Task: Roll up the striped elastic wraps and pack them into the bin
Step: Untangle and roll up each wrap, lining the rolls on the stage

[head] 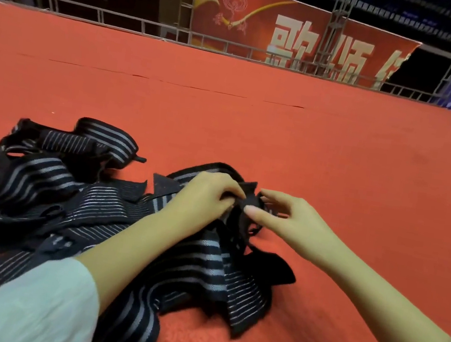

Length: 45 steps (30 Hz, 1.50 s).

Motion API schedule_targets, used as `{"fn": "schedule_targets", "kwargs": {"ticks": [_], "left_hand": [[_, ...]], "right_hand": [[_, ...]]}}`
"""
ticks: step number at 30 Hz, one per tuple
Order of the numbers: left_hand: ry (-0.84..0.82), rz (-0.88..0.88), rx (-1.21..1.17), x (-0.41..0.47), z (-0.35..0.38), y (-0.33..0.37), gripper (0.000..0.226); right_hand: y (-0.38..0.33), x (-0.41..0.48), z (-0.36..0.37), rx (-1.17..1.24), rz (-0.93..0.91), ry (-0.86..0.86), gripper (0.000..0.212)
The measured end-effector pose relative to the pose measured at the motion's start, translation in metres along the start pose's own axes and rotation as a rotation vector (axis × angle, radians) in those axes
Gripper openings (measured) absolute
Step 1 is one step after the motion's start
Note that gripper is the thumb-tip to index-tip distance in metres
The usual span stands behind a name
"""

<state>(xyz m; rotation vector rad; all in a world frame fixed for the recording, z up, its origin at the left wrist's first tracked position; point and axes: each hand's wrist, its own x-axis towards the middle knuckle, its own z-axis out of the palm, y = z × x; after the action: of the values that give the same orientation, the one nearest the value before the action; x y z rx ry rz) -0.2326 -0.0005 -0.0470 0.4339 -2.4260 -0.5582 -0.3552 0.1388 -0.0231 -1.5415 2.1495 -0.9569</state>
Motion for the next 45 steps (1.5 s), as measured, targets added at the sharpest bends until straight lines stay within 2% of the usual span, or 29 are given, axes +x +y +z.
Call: {"fn": "schedule_targets", "kwargs": {"ticks": [3,6,9,11,13,15,16,22,28,32,33,35,38,40,43,45], "left_hand": [[-0.027,0.002,-0.176,-0.007,0.004,0.009,0.045],[-0.035,-0.074,-0.343,-0.008,0.007,0.011,0.044],[0.073,-0.110,-0.259,-0.005,0.010,0.004,0.054],[0.023,-0.154,-0.179,-0.002,0.009,0.001,0.068],[-0.081,-0.173,-0.121,0.001,0.011,-0.001,0.056],[-0.064,-0.206,-0.038,0.003,0.015,-0.001,0.035],[-0.027,-0.228,-0.015,0.003,0.016,-0.001,0.032],[0.015,-0.285,0.014,0.003,0.012,-0.005,0.029],[-0.005,-0.334,-0.006,0.001,0.000,-0.004,0.023],[0.018,-0.379,0.100,-0.014,-0.021,-0.028,0.015],[0.035,-0.397,0.119,-0.020,-0.027,-0.036,0.014],[0.010,-0.387,0.148,-0.024,-0.034,-0.042,0.011],[-0.051,-0.308,0.123,-0.014,-0.030,-0.023,0.036],[-0.017,-0.265,0.087,-0.005,-0.030,-0.006,0.045],[0.074,-0.223,0.007,0.006,-0.041,0.022,0.036],[0.078,-0.240,-0.053,0.015,-0.051,0.045,0.048]], "right_hand": [[0.003,0.012,0.010,0.136,-0.049,-0.028,0.032],[0.010,0.017,0.016,0.214,-0.062,0.058,0.016],[0.014,0.018,0.019,0.364,0.031,0.142,0.022],[0.015,0.018,0.021,0.469,0.069,0.139,0.027],[0.014,0.018,0.023,0.529,0.078,0.116,0.026],[0.015,0.019,0.022,0.550,0.083,0.121,0.025],[0.016,0.019,0.021,0.557,0.091,0.136,0.026],[0.020,0.025,0.024,0.522,0.083,0.239,0.031],[0.030,0.038,0.037,0.462,0.117,0.319,0.053],[0.053,0.044,-0.001,0.472,0.182,0.575,0.029],[0.059,0.042,-0.014,0.461,0.200,0.592,0.025],[0.064,0.038,-0.024,0.480,0.198,0.550,0.023],[0.045,0.038,-0.014,0.542,0.143,0.436,0.024],[0.026,0.036,-0.012,0.607,0.115,0.410,0.024],[-0.001,0.028,-0.025,0.664,0.050,0.413,0.025],[-0.021,0.019,-0.036,0.662,0.006,0.402,0.022]]}}
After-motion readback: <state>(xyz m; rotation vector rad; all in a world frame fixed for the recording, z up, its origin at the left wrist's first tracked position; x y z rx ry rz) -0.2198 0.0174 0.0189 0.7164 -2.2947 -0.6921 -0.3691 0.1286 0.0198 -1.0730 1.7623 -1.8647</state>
